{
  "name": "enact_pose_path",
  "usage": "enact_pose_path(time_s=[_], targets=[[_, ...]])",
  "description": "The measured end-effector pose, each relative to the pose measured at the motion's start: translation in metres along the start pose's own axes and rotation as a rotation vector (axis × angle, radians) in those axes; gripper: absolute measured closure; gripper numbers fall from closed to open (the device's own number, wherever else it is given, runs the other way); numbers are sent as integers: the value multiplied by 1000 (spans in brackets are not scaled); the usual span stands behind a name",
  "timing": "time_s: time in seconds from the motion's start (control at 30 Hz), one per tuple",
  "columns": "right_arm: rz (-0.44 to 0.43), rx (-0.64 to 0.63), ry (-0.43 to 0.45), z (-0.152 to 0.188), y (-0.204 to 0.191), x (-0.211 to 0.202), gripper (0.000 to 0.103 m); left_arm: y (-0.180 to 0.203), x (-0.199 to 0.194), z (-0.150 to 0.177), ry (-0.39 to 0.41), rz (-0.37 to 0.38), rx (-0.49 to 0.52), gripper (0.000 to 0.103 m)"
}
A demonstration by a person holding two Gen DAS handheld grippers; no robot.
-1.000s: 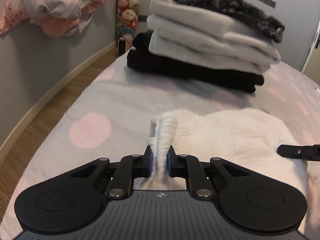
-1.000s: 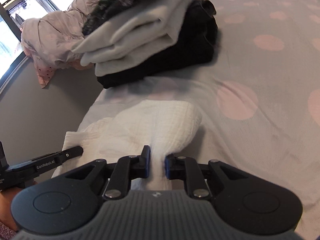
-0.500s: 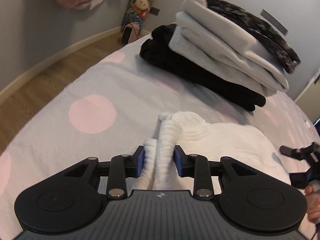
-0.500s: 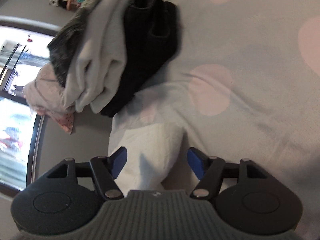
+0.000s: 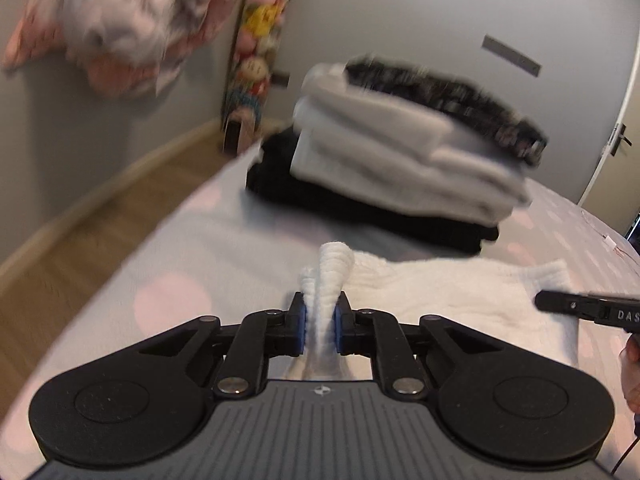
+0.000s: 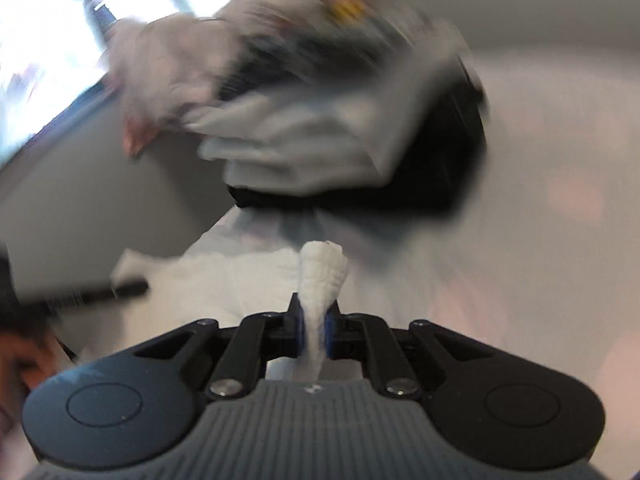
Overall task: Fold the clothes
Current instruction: 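Lift the shirt end with both grippers and fold it over the shirt, then lower the folded shirt onto the bed and open both grippers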
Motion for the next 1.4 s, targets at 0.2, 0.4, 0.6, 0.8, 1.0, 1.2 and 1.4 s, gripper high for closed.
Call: enact_pose_path(time_s=[0.2, 0.4, 0.6, 0.8, 1.0, 1.2, 1.4], targets=[[83, -201, 43, -22, -13, 18, 92, 3, 20, -22, 21, -35, 56, 88], [131, -231, -27, -6, 6, 63, 92, -1, 71, -5, -54, -80, 106, 88], [151, -204, -92, 14, 27, 94, 92, -8, 93, 9, -82, -71, 102, 87], [126, -52, -137, 10, 41, 100, 87, -14, 98, 15, -99, -101, 31, 72], [159, 1, -45, -6, 39, 45, 63, -7, 42, 12, 4, -179, 34, 66], [17, -131, -37, 12, -13, -7, 64, 11, -26, 27, 13, -94, 58, 68], [-70, -266, -100, 53, -57, -10, 65, 25, -59, 72, -21, -48, 81, 78]])
Point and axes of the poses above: each gripper's, at about its wrist camera, not at the fingertips, and x roughly the way its jaws point, y to its right, z to its underside, the point moved 2 cm from there along x, roughly the way its jaws point, and after that the axes turned 2 degrees about -z, right-handed, at the moved point
